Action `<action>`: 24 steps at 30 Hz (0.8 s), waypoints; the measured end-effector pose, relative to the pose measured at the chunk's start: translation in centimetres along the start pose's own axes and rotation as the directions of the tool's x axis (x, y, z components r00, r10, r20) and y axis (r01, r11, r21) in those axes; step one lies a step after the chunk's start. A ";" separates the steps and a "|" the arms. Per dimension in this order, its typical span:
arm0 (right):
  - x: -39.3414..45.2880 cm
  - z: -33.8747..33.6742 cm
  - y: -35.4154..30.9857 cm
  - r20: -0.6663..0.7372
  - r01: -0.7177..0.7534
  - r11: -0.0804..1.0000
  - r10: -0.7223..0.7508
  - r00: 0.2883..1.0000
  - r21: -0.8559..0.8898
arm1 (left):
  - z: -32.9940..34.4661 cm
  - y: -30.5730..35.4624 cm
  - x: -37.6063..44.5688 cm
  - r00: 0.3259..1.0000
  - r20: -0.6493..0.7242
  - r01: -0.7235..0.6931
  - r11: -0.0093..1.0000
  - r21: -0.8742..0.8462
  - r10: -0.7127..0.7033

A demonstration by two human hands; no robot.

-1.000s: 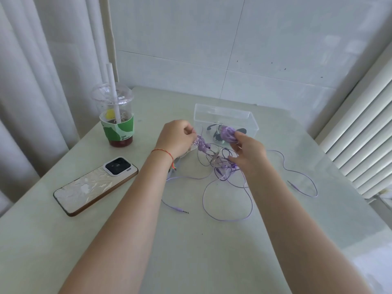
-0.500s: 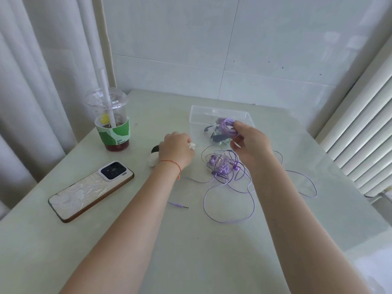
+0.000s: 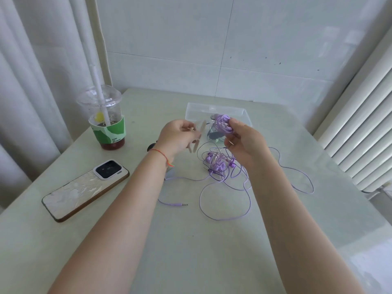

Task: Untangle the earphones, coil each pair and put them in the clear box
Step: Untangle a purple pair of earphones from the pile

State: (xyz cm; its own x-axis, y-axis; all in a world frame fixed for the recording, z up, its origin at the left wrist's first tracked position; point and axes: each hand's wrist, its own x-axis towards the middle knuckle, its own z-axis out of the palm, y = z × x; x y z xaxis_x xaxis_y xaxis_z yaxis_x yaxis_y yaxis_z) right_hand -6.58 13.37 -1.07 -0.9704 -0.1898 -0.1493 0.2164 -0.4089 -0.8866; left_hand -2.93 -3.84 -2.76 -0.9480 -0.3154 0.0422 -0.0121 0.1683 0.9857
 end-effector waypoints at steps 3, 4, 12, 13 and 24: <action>-0.3 0.0 -0.6 0.058 -0.005 0.998 0.001 0.998 0.065 | -0.4 1.5 -0.8 0.969 0.243 0.118 0.956 -0.269 -0.051; -0.4 0.0 -0.7 0.080 -0.005 0.998 0.000 0.997 0.065 | -0.5 1.6 -1.0 0.955 0.294 0.131 0.945 -0.301 -0.039; -0.5 -0.2 -0.9 0.229 0.033 0.999 -0.025 0.973 -0.028 | -0.5 1.8 -2.0 0.904 0.424 0.104 0.939 -0.327 0.047; -0.5 -0.2 -0.8 0.231 0.021 0.999 -0.015 0.973 -0.024 | -0.4 1.8 -2.1 0.894 0.445 0.096 0.944 -0.317 0.059; 0.6 -0.8 0.1 0.066 -0.031 0.999 0.031 0.997 -0.010 | 0.1 1.6 -2.1 0.943 0.319 -0.078 0.995 -0.059 0.093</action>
State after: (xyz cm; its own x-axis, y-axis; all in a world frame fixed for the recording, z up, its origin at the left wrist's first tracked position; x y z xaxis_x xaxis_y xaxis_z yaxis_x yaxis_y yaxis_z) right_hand -7.17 13.89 -1.59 -0.9541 -0.2606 -0.1478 0.2448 -0.3940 -0.8859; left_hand -0.99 -2.84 -1.25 -0.9967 0.0159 0.0791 0.0806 0.1372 0.9873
